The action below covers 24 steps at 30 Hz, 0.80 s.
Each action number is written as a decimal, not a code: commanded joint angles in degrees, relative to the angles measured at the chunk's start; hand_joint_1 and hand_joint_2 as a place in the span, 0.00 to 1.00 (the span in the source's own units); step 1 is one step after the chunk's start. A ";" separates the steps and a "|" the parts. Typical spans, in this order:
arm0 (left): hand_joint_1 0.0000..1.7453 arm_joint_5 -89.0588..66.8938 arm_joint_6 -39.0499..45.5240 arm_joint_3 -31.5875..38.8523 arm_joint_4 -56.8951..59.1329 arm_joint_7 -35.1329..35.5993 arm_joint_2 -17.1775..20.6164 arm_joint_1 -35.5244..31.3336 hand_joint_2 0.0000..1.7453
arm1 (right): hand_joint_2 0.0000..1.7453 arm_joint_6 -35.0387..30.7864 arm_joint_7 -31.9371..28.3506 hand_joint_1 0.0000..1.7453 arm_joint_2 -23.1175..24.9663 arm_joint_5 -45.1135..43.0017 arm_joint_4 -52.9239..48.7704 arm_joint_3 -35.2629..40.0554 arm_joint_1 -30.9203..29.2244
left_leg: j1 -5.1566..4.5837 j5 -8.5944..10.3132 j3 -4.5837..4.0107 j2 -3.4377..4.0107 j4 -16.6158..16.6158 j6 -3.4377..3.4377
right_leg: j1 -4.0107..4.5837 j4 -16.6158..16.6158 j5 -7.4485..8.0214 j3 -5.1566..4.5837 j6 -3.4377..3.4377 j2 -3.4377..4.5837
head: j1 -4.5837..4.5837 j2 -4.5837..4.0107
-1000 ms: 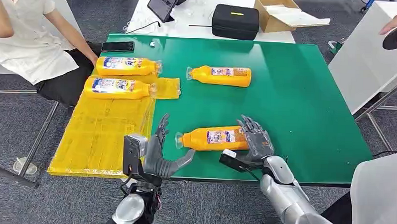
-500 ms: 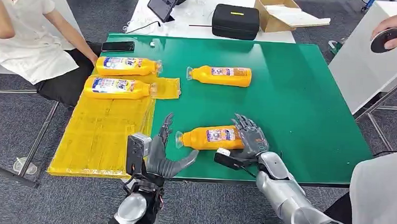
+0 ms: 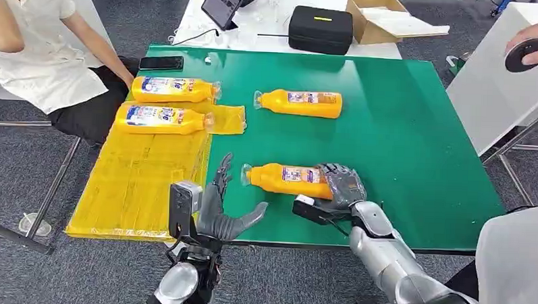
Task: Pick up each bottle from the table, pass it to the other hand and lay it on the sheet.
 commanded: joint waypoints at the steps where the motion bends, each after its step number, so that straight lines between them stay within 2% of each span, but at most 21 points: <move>1: 0.00 0.07 0.50 -0.60 0.45 -0.29 2.00 -1.07 1.00 | 1.00 2.92 -2.98 1.00 -1.55 -2.73 5.70 -0.84 1.18 | 0.01 0.00 0.13 -0.11 -0.06 0.01 | 0.03 -0.06 -0.04 0.18 -0.07 -0.15 | -0.02 0.00; 4: 0.00 0.64 0.91 -0.12 0.03 -0.83 1.87 -0.80 1.00 | 1.00 1.89 -5.57 1.00 -1.01 -4.90 4.62 -2.46 1.89 | 0.03 0.00 0.17 -0.13 -0.07 0.01 | 0.05 -0.09 -0.05 0.24 -0.09 -0.19 | -0.02 0.00; 5: 0.00 0.69 1.89 0.22 -0.29 -1.59 1.81 -0.45 1.00 | 1.00 2.57 -8.98 1.00 -0.40 -8.78 2.98 -5.10 2.90 | 0.03 0.00 0.21 -0.12 -0.10 0.02 | 0.06 -0.11 -0.05 0.28 -0.12 -0.21 | 0.00 0.00; 10: 0.00 0.69 1.90 0.22 -0.29 -1.60 1.86 -0.41 1.00 | 1.00 2.50 -8.96 1.00 -0.25 -8.79 2.90 -5.08 2.99 | 0.01 -0.04 0.28 -0.05 -0.13 0.01 | 0.05 -0.10 -0.08 0.33 -0.15 -0.15 | -0.02 0.00; 13: 0.00 1.85 4.40 1.65 -1.69 -4.61 1.62 0.72 1.00 | 1.00 4.04 -13.85 1.00 0.91 -15.61 -1.04 -9.09 4.69 | 0.03 -0.03 0.17 -0.01 -0.07 0.00 | 0.06 -0.07 -0.03 0.21 -0.08 -0.07 | 0.00 0.00; 15: 0.00 5.02 5.49 3.51 -2.84 -4.89 1.01 2.05 1.00 | 1.00 -1.54 -12.27 1.00 0.80 -13.85 -3.28 -8.35 5.48 | 0.04 -0.03 0.20 0.02 -0.08 0.00 | 0.07 -0.08 -0.03 0.22 -0.10 -0.04 | 0.00 0.00; 16: 0.00 7.06 4.73 3.41 -3.83 -4.77 1.70 3.45 1.00 | 1.00 -2.06 -13.67 1.00 1.64 -17.33 -5.60 -10.81 7.07 | 0.04 -0.03 0.16 0.04 -0.06 0.00 | 0.07 -0.07 -0.02 0.19 -0.08 -0.03 | -0.02 0.00; 20: 0.00 8.02 4.63 2.27 -4.09 -5.87 2.88 4.61 1.00 | 1.00 -2.80 -13.17 1.00 1.81 -17.91 -7.95 -10.79 8.78 | 0.02 -0.08 0.25 0.09 -0.10 0.00 | 0.06 -0.06 -0.07 0.26 -0.13 0.00 | -0.02 0.00; 24: 0.00 5.45 5.11 1.86 -4.53 -7.86 5.39 8.73 1.00 | 1.00 -3.87 -15.61 1.00 2.44 -22.93 -18.69 -13.31 17.22 | 0.04 -0.08 0.23 0.06 -0.16 -0.01 | 0.07 -0.13 -0.07 0.25 -0.12 -0.01 | 0.00 0.00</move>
